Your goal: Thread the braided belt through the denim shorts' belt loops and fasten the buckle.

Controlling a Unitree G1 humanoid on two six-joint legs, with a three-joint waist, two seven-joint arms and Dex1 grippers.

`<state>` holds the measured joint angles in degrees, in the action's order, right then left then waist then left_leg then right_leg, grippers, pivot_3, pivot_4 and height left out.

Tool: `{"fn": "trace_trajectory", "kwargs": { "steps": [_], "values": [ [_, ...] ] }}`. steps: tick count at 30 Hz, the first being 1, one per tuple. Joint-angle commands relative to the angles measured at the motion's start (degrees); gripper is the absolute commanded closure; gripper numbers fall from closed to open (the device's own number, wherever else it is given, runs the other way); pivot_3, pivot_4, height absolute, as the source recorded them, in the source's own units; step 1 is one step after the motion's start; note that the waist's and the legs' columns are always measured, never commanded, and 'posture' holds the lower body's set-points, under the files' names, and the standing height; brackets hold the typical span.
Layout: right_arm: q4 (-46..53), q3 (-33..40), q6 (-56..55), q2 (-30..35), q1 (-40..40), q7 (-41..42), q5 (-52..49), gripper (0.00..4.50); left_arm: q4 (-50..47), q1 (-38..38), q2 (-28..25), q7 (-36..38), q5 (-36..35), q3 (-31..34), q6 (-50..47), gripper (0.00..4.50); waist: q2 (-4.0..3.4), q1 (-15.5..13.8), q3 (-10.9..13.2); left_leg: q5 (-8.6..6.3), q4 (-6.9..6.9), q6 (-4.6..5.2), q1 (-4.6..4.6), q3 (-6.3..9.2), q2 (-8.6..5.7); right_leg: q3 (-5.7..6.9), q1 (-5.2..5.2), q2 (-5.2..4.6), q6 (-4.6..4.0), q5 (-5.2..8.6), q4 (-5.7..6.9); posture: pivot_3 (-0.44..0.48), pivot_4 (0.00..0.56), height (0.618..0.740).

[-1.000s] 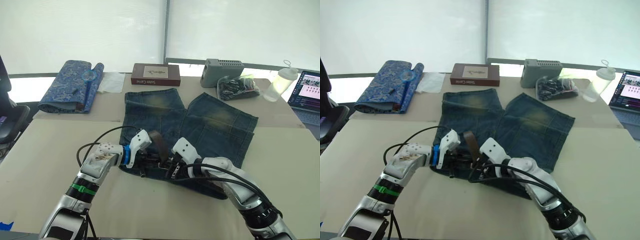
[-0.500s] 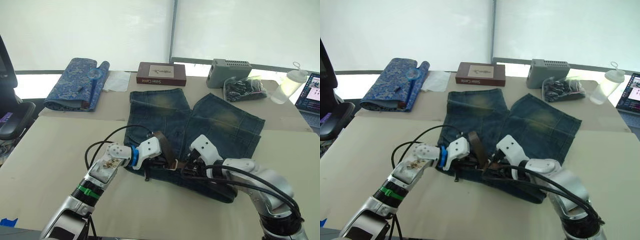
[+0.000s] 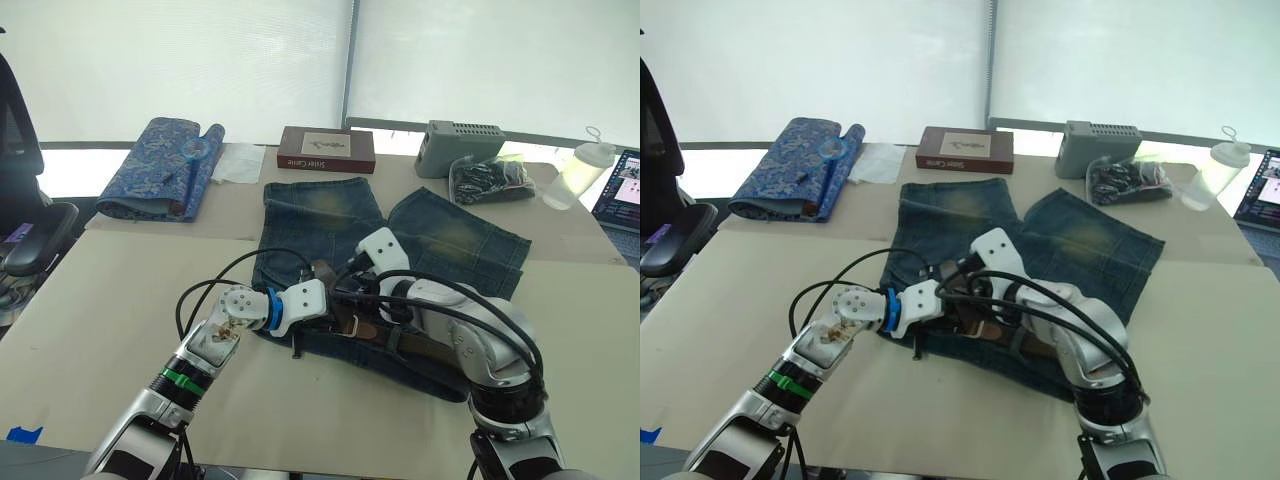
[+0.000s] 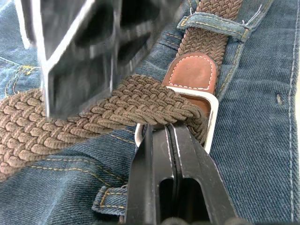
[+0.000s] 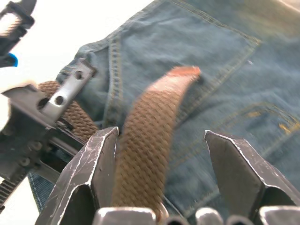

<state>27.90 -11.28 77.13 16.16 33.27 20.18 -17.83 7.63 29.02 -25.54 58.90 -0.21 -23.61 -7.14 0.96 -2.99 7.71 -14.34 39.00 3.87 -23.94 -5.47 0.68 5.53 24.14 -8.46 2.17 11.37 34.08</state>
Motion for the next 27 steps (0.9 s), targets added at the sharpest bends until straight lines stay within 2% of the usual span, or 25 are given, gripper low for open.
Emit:
{"fn": "trace_trajectory", "kwargs": {
  "steps": [1, 7, 12, 15, 22, 27],
  "values": [
    [-2.3, -4.46, -3.64, 1.35, 1.76, -0.24, 1.83, 1.24, 3.53, -3.59, -0.79, -1.2, 5.1, -4.07, -1.64, 4.5, 0.0, 0.05, 0.0, 0.0, 0.0, 0.01, 0.0, 0.0, 0.0, 0.0, 0.0, 0.0, 0.01, 0.0, 0.0, 0.0, 0.15, 0.74],
    [-5.54, -7.65, -5.54, 2.43, 2.38, -1.34, 4.43, 1.24, 2.12, -4.62, -1.24, -1.84, 5.38, -3.83, -1.85, 4.5, -0.01, 0.15, 0.01, 0.02, 0.01, 0.03, -0.01, -0.03, 0.0, 0.0, 0.0, -0.02, 0.07, -0.04, -0.01, 0.0, 0.15, 0.74],
    [-3.58, -10.14, -5.83, 5.29, 2.43, -4.06, 8.42, 2.75, 1.95, -4.88, -1.19, -2.48, 5.57, -3.73, -2.18, 4.5, -0.03, 0.14, 0.01, 0.03, 0.01, 0.03, -0.03, 0.0, 0.01, 0.07, 0.01, -0.02, 0.09, -0.05, -0.01, 0.0, 0.15, 0.74],
    [2.43, -9.66, -2.57, 8.7, 0.43, -5.57, 9.85, 3.75, 2.15, -4.88, -1.16, -2.63, 5.61, -3.77, -2.2, 4.5, -0.03, 0.13, 0.01, 0.03, 0.01, 0.02, -0.09, 0.0, 0.0, 0.07, 0.03, -0.04, 0.09, -0.05, -0.04, 0.0, 0.15, 0.74],
    [15.27, -6.24, 7.67, 12.55, -5.15, -6.46, 9.09, 3.75, 3.6, -4.26, -1.24, -2.48, 5.91, -3.94, -1.44, 4.5, -0.09, 0.08, 0.02, 0.03, 0.0, 0.0, -0.12, 0.05, 0.06, 0.14, 0.06, -0.02, 0.11, -0.04, -0.03, 0.0, 0.15, 0.74],
    [15.91, 1.87, 5.37, 1.56, -7.58, -4.57, 5.03, 3.75, 4.37, -3.69, -1.27, -2.01, 6.23, -4.45, -0.32, 4.5, -0.12, 0.3, 0.02, 0.03, 0.0, 0.0, -0.11, 0.03, 0.08, 0.14, 0.07, -0.03, 0.15, -0.04, -0.04, 0.0, 0.15, 0.74]
  ]
}}
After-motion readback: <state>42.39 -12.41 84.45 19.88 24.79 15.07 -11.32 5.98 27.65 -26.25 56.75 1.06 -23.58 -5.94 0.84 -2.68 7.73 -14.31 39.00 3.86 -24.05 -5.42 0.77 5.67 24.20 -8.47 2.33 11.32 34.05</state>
